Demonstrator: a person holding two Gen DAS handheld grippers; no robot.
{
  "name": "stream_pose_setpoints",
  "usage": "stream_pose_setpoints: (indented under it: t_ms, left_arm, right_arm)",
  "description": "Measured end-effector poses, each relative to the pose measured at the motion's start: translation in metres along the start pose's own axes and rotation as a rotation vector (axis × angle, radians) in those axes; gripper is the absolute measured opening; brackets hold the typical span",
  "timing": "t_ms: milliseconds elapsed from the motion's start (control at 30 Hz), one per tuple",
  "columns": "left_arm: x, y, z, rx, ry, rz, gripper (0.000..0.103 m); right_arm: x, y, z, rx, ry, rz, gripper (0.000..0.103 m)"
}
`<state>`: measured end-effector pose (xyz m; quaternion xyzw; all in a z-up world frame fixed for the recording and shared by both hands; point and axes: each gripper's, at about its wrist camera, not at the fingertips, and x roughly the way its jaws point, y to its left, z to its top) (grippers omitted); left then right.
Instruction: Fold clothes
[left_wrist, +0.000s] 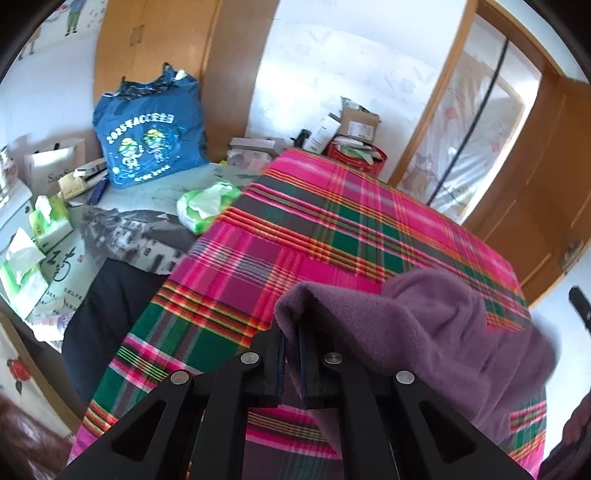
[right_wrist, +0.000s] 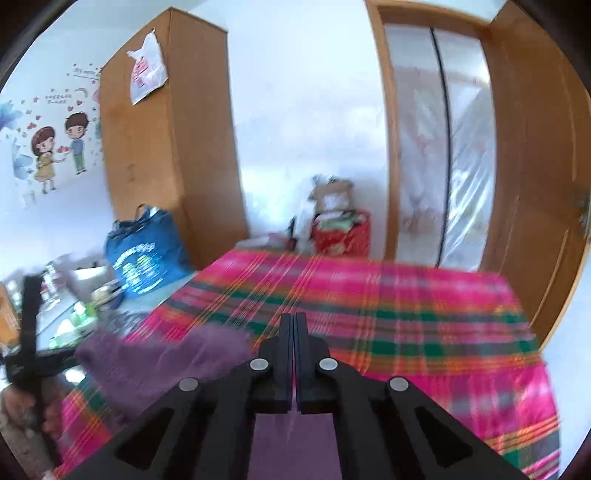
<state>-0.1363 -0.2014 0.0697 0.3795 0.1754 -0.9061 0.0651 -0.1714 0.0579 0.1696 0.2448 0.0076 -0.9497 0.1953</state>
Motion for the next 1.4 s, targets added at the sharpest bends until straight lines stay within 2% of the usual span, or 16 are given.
stream_pose_setpoints:
  t_ms: [100,200,433,500,567,667,733,833,967,1133,1200,1233,1267,1300,1367,1400]
  left_arm:
    - [0.001,0.005,0.002,-0.018,0.002,0.006,0.006]
    - [0.005,0.007,-0.001,-0.01,0.011,0.019,0.006]
    - [0.008,0.011,-0.003,-0.01,0.017,0.024,0.006]
    - [0.009,0.013,-0.004,-0.015,0.022,0.026,0.006]
    - [0.01,0.016,-0.006,-0.023,0.027,0.028,0.006]
    - [0.01,0.019,-0.009,-0.029,0.03,0.032,0.006]
    - [0.01,0.021,-0.009,-0.034,0.032,0.03,0.006]
    - [0.007,0.023,-0.011,-0.046,0.031,0.027,0.006]
    - [0.005,0.027,-0.015,-0.063,0.04,0.027,0.006]
    - [0.007,0.032,-0.019,-0.085,0.053,0.026,0.006]
    - [0.006,0.032,-0.02,-0.083,0.053,0.027,0.006]
    - [0.006,0.032,-0.02,-0.083,0.053,0.027,0.006]
    - [0.006,0.033,-0.021,-0.086,0.056,0.024,0.006]
    - [0.005,0.034,-0.021,-0.089,0.058,0.021,0.006]
    - [0.005,0.036,-0.022,-0.093,0.062,0.02,0.006]
    - [0.004,0.037,-0.023,-0.096,0.063,0.02,0.006]
  right_arm:
    - [0.014,-0.003,0.009,0.039,0.02,0.027,0.0]
    - [0.024,-0.004,0.0,0.067,0.081,0.082,0.001]
    - [0.03,-0.015,-0.053,0.131,0.24,0.144,0.004]
    - [0.027,-0.019,-0.065,0.153,0.265,0.152,0.012]
    - [0.022,-0.024,-0.078,0.184,0.285,0.165,0.025]
    - [0.012,-0.031,-0.102,0.262,0.304,0.221,0.041]
    - [0.01,-0.034,-0.12,0.325,0.34,0.29,0.046]
    - [0.018,-0.03,-0.136,0.369,0.382,0.336,0.047]
    - [0.036,-0.028,-0.14,0.451,0.399,0.431,0.052]
    - [0.055,-0.022,-0.143,0.526,0.414,0.493,0.052]
    - [0.057,-0.017,-0.143,0.509,0.421,0.483,0.051]
    - [0.058,-0.014,-0.142,0.492,0.424,0.473,0.042]
    - [0.058,-0.011,-0.142,0.466,0.433,0.463,0.024]
    - [0.057,-0.007,-0.14,0.432,0.435,0.453,0.016]
    - [0.051,0.0,-0.131,0.333,0.414,0.394,0.008]
    - [0.05,0.003,-0.124,0.305,0.393,0.37,0.008]
